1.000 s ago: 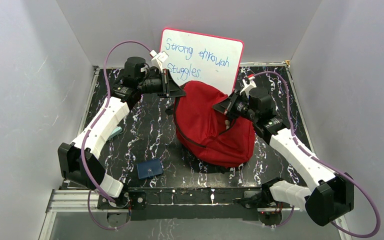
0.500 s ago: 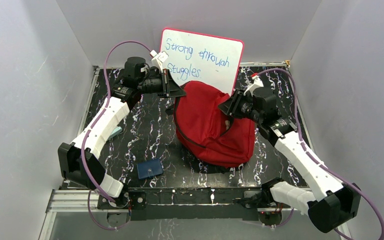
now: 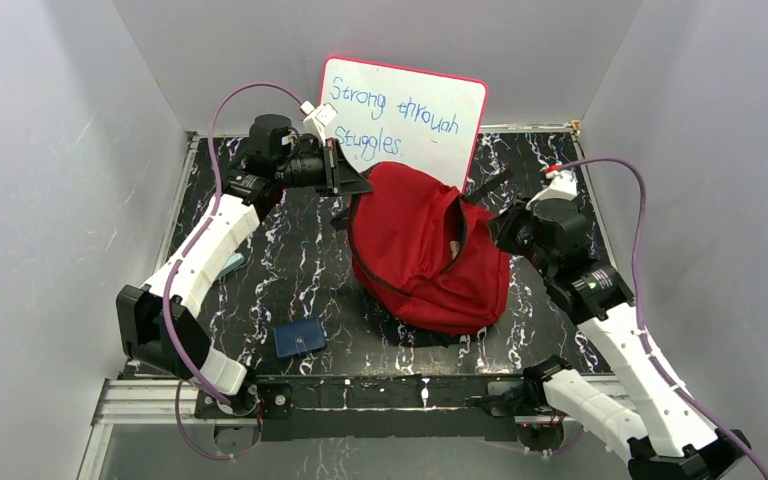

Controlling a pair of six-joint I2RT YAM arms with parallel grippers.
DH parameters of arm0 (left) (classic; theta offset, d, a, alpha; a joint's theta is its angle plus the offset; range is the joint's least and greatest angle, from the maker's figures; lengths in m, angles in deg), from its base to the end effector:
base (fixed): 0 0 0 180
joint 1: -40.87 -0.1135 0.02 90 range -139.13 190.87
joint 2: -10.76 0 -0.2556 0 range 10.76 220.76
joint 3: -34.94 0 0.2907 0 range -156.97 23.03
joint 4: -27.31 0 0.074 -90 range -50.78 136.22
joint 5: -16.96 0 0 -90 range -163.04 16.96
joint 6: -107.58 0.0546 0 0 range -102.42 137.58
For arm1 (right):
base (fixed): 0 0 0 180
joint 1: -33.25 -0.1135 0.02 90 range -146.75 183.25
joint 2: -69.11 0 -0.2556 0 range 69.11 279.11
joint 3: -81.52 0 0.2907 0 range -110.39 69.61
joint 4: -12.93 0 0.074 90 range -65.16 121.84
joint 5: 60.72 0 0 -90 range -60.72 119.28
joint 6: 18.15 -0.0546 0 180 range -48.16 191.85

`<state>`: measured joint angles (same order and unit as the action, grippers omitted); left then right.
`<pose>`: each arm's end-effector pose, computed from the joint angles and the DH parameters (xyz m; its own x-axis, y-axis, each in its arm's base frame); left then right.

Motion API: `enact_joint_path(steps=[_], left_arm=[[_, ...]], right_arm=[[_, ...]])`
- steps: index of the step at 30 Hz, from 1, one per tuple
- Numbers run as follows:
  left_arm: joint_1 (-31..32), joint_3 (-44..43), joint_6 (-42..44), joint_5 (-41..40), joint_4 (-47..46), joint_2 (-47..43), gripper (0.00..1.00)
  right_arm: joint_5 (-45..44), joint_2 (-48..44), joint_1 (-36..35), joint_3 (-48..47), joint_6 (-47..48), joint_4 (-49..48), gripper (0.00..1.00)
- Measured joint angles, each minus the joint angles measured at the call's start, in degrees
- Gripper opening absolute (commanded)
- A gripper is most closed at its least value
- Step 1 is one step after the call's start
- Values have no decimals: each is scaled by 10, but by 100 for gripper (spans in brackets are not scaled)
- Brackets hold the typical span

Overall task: Pack the student bag
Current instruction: Adjust the student bag at the center of the board.

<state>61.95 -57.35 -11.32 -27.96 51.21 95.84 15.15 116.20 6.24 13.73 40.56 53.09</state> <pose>0.3540 -0.1779 0.3723 -0.6632 -0.1101 -0.7403 0.6469 0.4132 -0.6410 0.2177 0.0960 0.3612 -0.3759 0.3737 -0.8480 -0.0470 0.9062 0.4202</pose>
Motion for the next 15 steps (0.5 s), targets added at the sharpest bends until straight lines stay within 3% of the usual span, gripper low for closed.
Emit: enact_joint_path(steps=[8, 15], left_arm=[[0, 0, -3, 4, 0, 0, 0], [0, 0, -7, 4, 0, 0, 0]], right_arm=[[45, 30, 0, 63, 3, -2, 16], [153, 87, 0, 83, 17, -101, 15]])
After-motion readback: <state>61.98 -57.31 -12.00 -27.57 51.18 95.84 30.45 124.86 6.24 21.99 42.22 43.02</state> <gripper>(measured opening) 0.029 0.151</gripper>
